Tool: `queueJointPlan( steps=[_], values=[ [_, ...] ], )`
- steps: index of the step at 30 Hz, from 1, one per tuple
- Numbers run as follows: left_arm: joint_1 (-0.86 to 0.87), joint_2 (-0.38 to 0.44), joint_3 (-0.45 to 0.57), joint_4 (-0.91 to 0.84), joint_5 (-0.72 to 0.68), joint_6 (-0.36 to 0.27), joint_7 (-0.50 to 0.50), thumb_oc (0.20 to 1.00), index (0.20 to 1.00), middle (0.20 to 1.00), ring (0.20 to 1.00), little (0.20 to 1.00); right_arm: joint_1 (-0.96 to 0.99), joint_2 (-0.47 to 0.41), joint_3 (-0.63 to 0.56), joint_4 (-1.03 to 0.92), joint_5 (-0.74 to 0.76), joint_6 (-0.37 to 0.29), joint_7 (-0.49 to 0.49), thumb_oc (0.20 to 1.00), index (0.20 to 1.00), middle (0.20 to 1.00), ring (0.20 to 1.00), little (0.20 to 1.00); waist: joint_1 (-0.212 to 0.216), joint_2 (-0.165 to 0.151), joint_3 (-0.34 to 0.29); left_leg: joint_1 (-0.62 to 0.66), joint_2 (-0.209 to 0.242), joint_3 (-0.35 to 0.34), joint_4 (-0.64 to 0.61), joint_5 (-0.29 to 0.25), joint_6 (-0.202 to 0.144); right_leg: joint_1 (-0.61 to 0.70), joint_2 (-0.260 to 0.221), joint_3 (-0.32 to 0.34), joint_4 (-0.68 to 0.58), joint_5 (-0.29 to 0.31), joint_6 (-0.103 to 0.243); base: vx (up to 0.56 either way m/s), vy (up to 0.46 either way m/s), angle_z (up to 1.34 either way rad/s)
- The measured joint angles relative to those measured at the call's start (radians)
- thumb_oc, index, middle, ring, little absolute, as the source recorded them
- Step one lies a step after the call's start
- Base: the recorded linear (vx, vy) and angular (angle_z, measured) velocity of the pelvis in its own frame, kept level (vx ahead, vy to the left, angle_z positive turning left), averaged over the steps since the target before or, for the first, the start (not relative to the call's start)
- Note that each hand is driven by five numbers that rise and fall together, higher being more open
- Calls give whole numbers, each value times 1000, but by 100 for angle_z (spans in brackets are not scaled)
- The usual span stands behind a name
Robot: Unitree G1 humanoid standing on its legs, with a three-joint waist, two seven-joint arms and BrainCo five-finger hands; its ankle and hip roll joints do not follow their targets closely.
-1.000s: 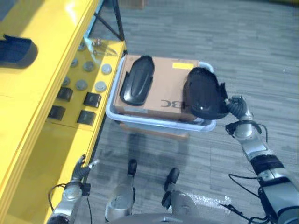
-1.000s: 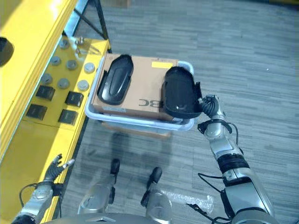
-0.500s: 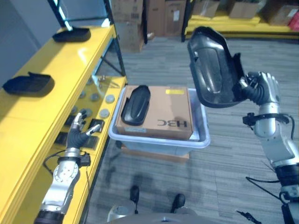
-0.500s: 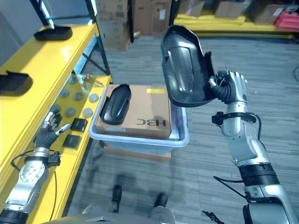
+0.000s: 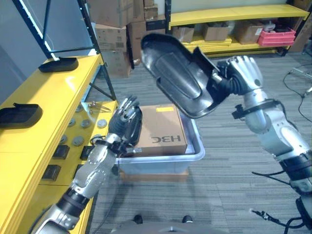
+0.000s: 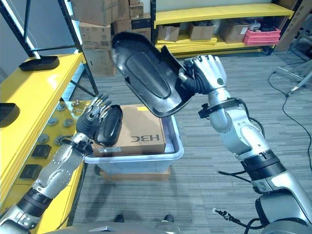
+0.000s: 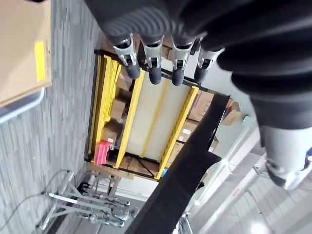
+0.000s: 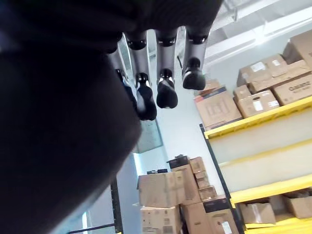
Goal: Move parts from the plastic box to the shelf.
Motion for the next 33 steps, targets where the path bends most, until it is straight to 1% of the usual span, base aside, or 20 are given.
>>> queueJointPlan(
  steps=[6,8,13,16,19,22,30,31,32,33],
  values=[
    [0,-5,-34,1,-64,2,5,1000,1000,1000,1000,1000,-17,40,33,-7,-1,-10,0,200,200,200,200,200,8,-8,-4,13,0,1,0,-3,2,12,0,3,0,-3,0,0,0,0],
    [-1,-3,-40,2,-86,9,5,1000,1000,1000,1000,1000,-17,78,53,-7,-1,-10,0,200,200,200,200,200,9,-10,-4,16,0,1,0,-3,2,15,0,3,0,-2,1,0,0,0],
    [-1,-3,-42,2,-120,17,9,1000,1000,1000,1000,1000,-17,134,85,-8,1,-9,1,200,200,200,200,200,15,-10,-5,26,0,1,0,-4,2,26,-1,2,0,-3,0,0,0,0],
    [-14,7,-62,2,-121,18,12,1000,1000,1000,1000,1000,-48,143,160,-8,2,-10,21,200,200,200,200,200,16,-9,-5,26,0,1,0,-4,3,25,-1,3,0,-3,0,0,0,0],
    [-39,11,-82,2,-121,18,12,1000,1000,1000,1000,1000,-75,150,202,-8,1,-17,39,200,200,200,200,200,20,-9,-5,25,0,0,0,-7,8,25,-1,2,0,-3,-1,0,0,0],
    [-70,19,-87,2,-121,16,14,1000,1000,1000,1000,1000,-87,146,222,-8,1,-15,44,200,200,200,200,200,27,-10,-6,24,0,-1,0,-7,8,25,-1,0,0,-3,-1,0,0,0],
    [-73,19,-89,2,-120,16,28,1000,1000,1000,1000,1000,-103,145,239,-7,0,-11,62,200,200,200,200,200,31,-11,-6,23,-1,-1,5,-4,3,25,-1,-2,2,0,-4,0,0,0],
    [-73,19,-89,2,-120,16,29,705,705,705,705,705,-103,146,239,-7,0,-11,62,200,200,200,200,200,32,-11,-6,23,-1,-1,5,-4,3,25,-1,-2,3,0,-4,0,0,0],
    [-73,18,-89,2,-120,15,30,705,705,705,705,705,-103,146,243,-7,0,-10,63,200,200,200,200,200,32,-13,-7,23,-1,-1,5,-4,3,25,-1,-3,3,0,-4,0,0,0],
    [-73,18,-89,3,-120,15,32,580,580,580,580,580,-103,146,246,-7,0,-9,63,200,200,200,200,200,32,-14,-8,23,-1,-2,5,-4,3,25,-1,-3,3,-1,-4,0,0,0]
  ],
)
